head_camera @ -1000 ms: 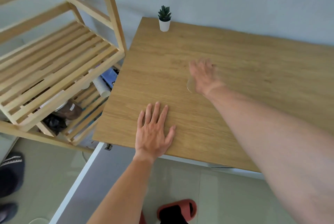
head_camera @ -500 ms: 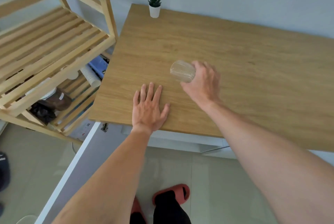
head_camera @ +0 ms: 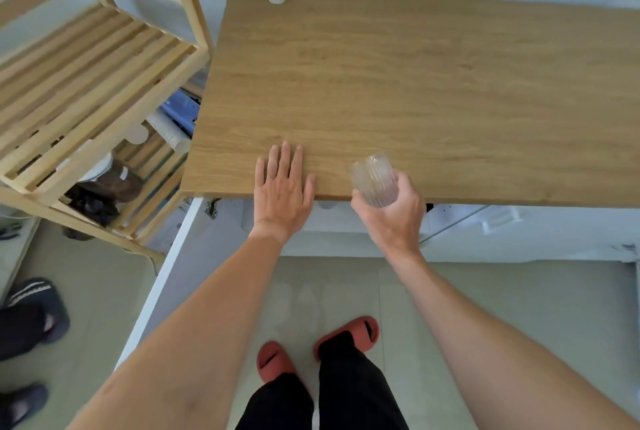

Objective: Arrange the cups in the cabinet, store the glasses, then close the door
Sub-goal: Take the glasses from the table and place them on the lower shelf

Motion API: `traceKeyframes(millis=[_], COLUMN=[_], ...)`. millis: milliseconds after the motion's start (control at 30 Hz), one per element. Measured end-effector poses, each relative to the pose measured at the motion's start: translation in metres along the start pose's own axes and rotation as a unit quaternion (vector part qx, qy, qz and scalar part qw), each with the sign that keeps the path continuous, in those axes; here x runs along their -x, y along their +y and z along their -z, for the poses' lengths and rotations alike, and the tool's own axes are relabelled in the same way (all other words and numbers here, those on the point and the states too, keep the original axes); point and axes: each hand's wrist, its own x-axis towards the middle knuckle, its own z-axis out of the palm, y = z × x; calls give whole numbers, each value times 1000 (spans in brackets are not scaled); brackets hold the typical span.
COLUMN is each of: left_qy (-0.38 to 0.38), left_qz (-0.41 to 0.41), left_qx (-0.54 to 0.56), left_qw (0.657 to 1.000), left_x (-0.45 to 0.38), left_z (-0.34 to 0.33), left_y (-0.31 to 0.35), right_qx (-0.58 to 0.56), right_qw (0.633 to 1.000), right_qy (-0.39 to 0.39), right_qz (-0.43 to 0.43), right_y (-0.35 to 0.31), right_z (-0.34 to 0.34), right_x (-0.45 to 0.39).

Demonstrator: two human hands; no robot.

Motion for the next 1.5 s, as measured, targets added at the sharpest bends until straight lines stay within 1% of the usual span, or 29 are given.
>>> traceKeyframes(millis=[133, 233, 333, 433, 533, 667, 733, 833, 933, 1000, 1067, 1167, 1400, 1500], left_qy=[25, 51, 54, 19, -31, -81, -95, -101, -108, -126, -148, -170, -173, -174], left_qz=[-17, -41, -16, 20, 52, 54, 57, 98, 107, 125, 142, 130, 122, 119], left_qx=[30, 59, 90, 121, 113, 94, 109, 138, 110, 77, 51, 35, 29, 31], left_qw=[999, 996, 994, 992, 992, 991, 988, 980, 982, 981, 977, 976, 977, 977], left_x=[37, 67, 87, 100, 102, 87, 76, 60, 44, 34, 25, 19, 19, 19], left_z=[-5, -19, -43, -67, -102, -158, -187, -225, -260, -277, -290, -302, -314, -313], left_y=[-3, -5, -1, 8, 10, 4, 2, -1, -8, -11, -11, -10, -4, -5], right_qx=[5, 25, 21, 13, 25, 30, 28, 35, 28, 26, 26, 24, 20, 24], right_qw=[999, 998, 995, 994, 995, 994, 994, 993, 996, 997, 998, 998, 1000, 999], right_qy=[-34, -62, -92, -94, -74, -77, -77, -78, -52, -26, -17, -19, -22, -36], right_qz=[14, 7, -29, -59, -68, -70, -78, -86, -73, -61, -56, -48, 5, 1], right_y=[25, 50, 81, 107, 138, 186, 208, 233, 250, 259, 266, 273, 272, 271], right_z=[3, -4, -16, -29, -49, -80, -95, -119, -136, -144, -151, -160, -178, -181], right_x=[43, 61, 67, 64, 53, 31, 16, -6, -28, -42, -55, -73, -107, -116])
